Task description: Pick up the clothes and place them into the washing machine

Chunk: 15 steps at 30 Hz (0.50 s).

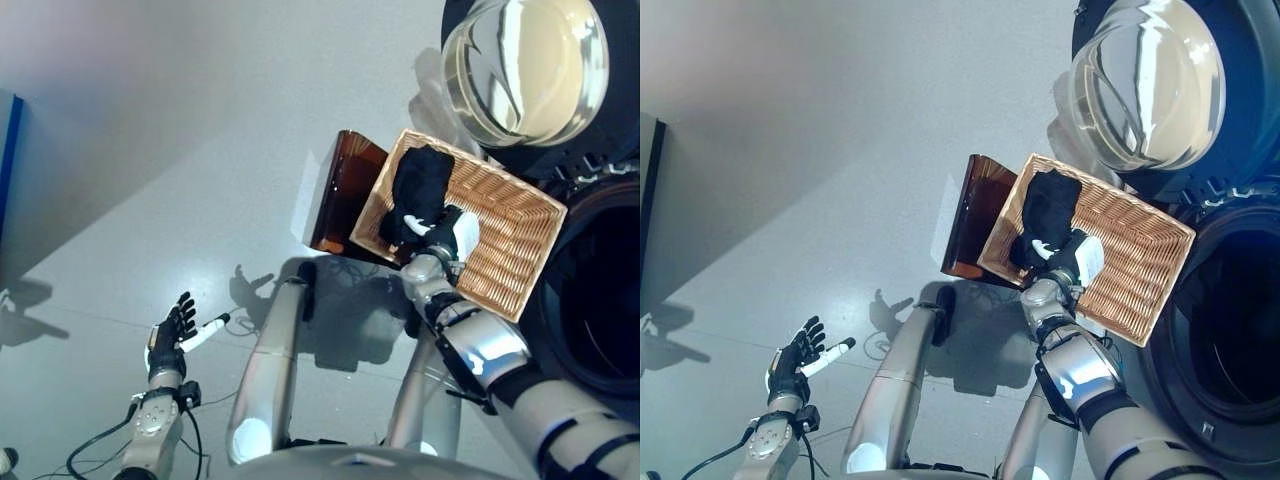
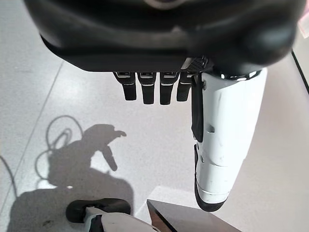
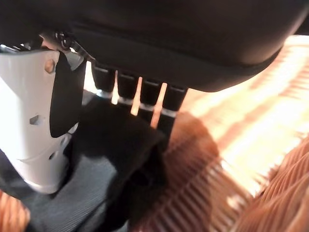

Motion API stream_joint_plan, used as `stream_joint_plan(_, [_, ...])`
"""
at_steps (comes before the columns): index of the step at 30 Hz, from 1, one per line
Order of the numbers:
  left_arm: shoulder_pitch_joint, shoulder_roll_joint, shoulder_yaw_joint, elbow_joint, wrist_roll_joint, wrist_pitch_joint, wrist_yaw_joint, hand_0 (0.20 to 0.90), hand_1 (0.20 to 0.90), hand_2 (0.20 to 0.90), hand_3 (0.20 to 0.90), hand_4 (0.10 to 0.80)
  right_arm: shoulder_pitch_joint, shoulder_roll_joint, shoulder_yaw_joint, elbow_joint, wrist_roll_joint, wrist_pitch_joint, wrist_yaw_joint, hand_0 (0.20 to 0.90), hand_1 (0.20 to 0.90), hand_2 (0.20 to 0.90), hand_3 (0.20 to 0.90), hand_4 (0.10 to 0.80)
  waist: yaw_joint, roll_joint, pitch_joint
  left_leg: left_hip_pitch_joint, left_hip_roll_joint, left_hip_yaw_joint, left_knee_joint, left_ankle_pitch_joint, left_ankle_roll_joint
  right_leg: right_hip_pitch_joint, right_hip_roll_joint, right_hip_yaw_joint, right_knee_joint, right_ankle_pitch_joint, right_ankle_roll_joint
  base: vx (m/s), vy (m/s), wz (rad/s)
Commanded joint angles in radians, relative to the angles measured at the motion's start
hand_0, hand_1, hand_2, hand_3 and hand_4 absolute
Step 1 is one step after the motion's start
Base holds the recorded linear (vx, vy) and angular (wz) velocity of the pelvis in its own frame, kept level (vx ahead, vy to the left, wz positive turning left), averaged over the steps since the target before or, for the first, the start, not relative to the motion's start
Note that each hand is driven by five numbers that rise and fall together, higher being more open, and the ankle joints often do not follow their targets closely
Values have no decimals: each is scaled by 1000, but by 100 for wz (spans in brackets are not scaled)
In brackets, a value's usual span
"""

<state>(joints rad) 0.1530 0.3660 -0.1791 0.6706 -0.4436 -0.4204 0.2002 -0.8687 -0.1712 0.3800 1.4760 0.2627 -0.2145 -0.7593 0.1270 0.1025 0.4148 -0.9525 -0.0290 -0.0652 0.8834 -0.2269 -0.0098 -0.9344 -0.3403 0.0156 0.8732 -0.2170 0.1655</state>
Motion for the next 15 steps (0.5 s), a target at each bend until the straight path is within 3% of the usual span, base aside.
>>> stream_joint_plan(1, [33, 55, 7, -19, -8, -45, 26, 900, 900, 900, 900, 800, -49, 26, -8, -5, -25, -12, 9, 200, 200, 200, 200, 300, 35, 35, -28, -14, 29, 20, -83, 59, -31, 3, -13, 21, -114, 168, -18, 25, -11, 4])
stream_joint_plan(15, [8, 45, 22, 38, 5, -38, 36, 900, 900, 900, 900, 800, -9, 1, -27, -20, -11, -15, 28, 200, 200, 200, 200, 300, 26, 19, -45, 42, 31, 22, -130, 64, -30, 51, -12, 10, -152, 180, -12, 0, -3, 0])
